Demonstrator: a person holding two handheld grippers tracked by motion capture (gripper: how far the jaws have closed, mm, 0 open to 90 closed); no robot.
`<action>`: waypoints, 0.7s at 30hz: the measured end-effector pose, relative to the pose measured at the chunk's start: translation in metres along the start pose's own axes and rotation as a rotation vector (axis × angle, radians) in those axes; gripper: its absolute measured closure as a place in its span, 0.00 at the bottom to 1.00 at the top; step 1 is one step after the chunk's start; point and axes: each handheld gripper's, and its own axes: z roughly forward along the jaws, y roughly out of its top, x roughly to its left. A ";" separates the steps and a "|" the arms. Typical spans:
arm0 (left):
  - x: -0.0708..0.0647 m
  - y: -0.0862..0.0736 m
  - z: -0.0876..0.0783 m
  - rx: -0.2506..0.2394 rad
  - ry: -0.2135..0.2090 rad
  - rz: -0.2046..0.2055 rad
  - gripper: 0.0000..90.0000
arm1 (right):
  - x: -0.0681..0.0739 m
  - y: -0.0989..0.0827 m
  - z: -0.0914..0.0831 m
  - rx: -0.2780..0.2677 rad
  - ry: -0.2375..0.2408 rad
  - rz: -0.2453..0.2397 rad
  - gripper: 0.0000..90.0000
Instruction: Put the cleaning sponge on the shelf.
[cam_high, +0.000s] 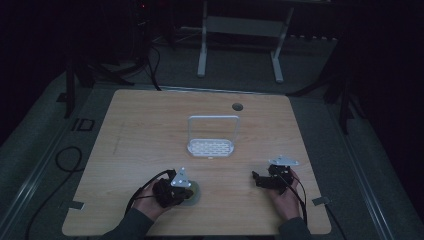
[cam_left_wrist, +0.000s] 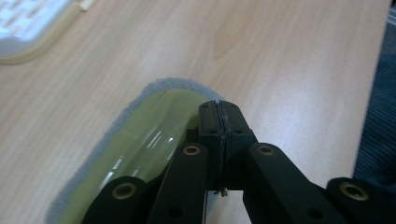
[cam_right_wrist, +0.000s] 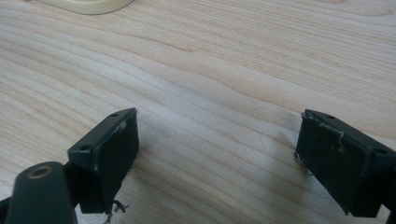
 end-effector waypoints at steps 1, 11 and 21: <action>0.002 0.000 -0.001 -0.005 0.005 -0.008 0.99 | 0.000 0.000 0.000 0.000 0.000 0.000 0.14; 0.019 0.006 -0.004 -0.008 0.041 -0.026 0.96 | 0.000 0.000 0.000 0.000 0.000 -0.001 0.14; 0.027 0.013 -0.018 -0.004 0.076 -0.034 0.84 | 0.000 0.000 0.000 0.000 0.000 -0.001 0.14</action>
